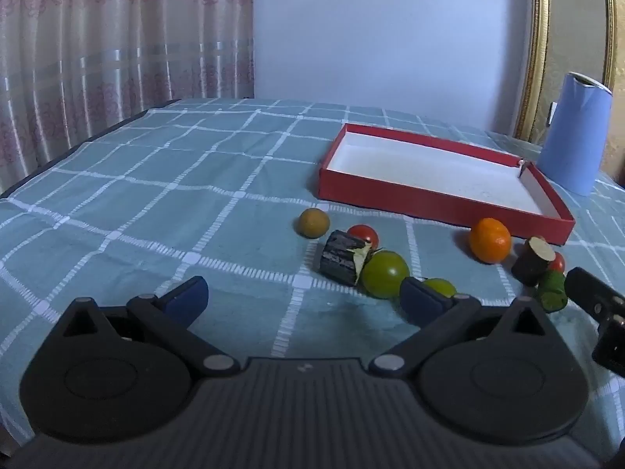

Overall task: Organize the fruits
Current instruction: 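Move the right gripper toward the green cucumber slice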

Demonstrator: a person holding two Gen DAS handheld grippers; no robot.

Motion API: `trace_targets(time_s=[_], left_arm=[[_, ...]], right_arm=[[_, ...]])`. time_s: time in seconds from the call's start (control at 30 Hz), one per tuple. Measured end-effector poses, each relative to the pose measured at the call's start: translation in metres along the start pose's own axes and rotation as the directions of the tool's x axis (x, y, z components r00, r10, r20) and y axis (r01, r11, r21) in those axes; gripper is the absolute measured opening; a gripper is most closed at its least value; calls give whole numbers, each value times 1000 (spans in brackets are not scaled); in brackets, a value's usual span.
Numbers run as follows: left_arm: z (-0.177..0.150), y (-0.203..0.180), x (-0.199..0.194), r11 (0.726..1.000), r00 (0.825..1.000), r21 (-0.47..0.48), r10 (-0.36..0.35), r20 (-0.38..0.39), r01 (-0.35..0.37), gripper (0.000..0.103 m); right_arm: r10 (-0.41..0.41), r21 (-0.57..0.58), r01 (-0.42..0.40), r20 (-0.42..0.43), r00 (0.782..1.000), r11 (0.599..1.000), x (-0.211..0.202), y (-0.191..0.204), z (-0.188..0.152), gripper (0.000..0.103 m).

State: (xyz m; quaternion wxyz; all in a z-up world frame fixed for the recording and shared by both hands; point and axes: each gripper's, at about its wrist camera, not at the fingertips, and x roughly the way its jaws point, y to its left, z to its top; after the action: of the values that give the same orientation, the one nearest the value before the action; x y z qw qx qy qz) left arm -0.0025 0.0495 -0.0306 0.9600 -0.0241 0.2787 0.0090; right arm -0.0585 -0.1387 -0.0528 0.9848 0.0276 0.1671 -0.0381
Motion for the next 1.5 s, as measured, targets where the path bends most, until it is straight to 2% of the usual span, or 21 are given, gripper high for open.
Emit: trace_targets(time_s=[0.27, 0.67, 1.5], left_arm=[[-2, -3, 0, 999, 999, 19, -40, 18, 39, 103], [-6, -2, 15, 1000, 1000, 12, 12, 5, -12, 103], [-9, -5, 18, 999, 1000, 38, 0, -1, 0, 103]], right_arm=[[7, 0, -7, 23, 1000, 1000, -6, -4, 1, 103], [32, -24, -31, 22, 999, 999, -5, -2, 0, 103], [38, -24, -38, 3, 999, 999, 0, -3, -3, 103]])
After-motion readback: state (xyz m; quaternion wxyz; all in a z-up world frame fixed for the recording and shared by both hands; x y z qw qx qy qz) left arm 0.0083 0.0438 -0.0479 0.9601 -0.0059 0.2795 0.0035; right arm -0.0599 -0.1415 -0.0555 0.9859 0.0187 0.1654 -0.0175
